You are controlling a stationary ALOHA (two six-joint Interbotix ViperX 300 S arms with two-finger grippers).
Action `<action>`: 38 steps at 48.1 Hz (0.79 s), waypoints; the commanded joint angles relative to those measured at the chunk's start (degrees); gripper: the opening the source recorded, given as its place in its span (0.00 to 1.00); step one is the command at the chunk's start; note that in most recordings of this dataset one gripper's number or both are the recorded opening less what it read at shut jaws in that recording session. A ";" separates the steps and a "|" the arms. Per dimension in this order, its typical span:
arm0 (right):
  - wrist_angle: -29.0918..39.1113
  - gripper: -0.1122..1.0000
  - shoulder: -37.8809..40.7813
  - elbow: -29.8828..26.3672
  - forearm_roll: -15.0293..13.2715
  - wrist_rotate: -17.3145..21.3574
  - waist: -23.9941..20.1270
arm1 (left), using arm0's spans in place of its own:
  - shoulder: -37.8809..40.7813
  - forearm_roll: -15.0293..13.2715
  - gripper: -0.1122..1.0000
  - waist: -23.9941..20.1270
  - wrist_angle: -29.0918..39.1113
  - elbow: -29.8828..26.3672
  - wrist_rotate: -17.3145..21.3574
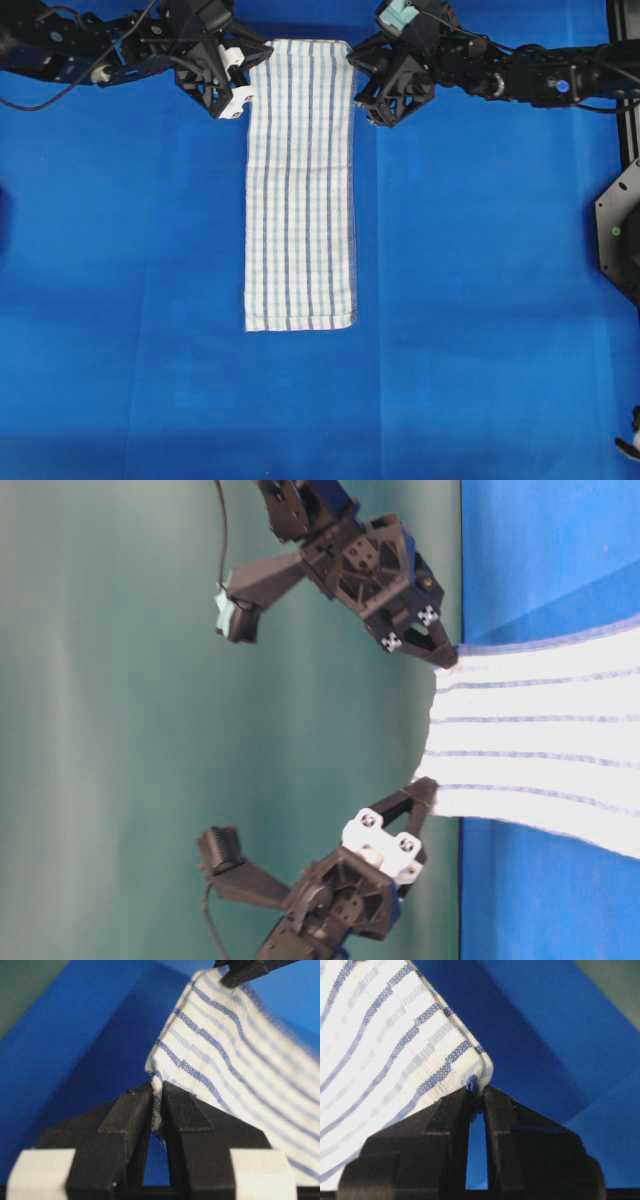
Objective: Fold the blue towel.
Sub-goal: 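Fold the top end down over the bottom half of the strip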
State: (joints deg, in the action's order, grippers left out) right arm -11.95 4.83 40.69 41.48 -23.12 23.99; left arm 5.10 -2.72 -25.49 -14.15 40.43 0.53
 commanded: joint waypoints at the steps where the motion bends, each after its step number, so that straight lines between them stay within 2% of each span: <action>1: 0.00 0.18 -3.43 0.53 -0.09 0.26 -1.49 | -3.52 0.09 0.14 1.67 0.00 0.09 -0.26; 12: 0.70 0.18 -9.14 4.13 0.88 0.88 -8.09 | -8.61 -0.26 0.14 9.49 0.70 3.08 -1.41; 26: -1.05 0.18 -13.36 9.05 6.68 0.88 -18.98 | -10.11 -0.44 0.14 21.80 -0.70 6.50 -9.23; 38: -3.69 0.18 -13.10 9.67 10.28 0.88 -28.04 | -8.44 -0.53 0.14 30.06 -4.22 6.68 -12.13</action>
State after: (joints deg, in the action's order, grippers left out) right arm -14.41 -7.38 50.98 50.98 -22.15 -2.02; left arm -3.34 -3.08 2.46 -16.79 47.55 -11.16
